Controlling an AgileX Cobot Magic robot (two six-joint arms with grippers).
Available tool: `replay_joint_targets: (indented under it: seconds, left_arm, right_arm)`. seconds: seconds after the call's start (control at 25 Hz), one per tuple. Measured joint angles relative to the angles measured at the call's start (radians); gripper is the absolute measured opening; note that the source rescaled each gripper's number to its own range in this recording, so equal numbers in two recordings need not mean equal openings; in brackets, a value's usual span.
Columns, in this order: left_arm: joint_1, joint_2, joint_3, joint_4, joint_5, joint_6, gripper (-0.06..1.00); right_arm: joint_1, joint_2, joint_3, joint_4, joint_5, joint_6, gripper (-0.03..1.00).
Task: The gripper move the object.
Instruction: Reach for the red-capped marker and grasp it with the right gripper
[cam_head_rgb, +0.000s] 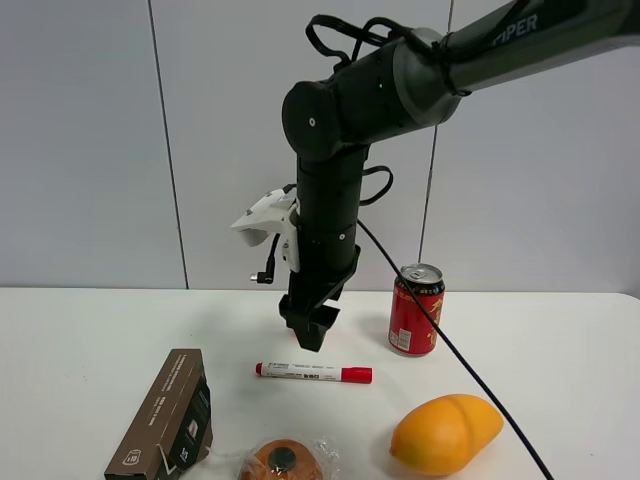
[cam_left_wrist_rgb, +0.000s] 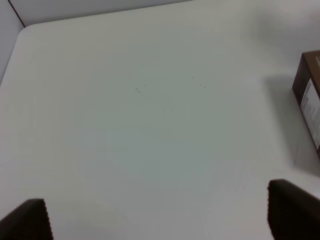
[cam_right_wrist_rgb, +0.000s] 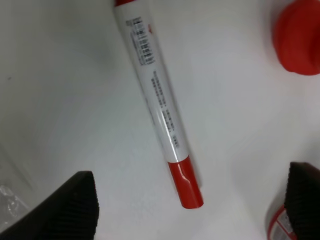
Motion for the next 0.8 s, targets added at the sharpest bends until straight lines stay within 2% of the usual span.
replay_joint_targets:
  seconds: [0.28,0.8]
  left_arm:
    - [0.000,0.000,0.000,0.000,0.000,0.000,1.00]
    - [0.000,0.000,0.000,0.000,0.000,0.000,1.00]
  right_arm:
    - [-0.008,0.067,0.000,0.044,-0.009,0.003,0.69]
    - [-0.008,0.138,0.000,0.051,-0.097,0.003,0.66]
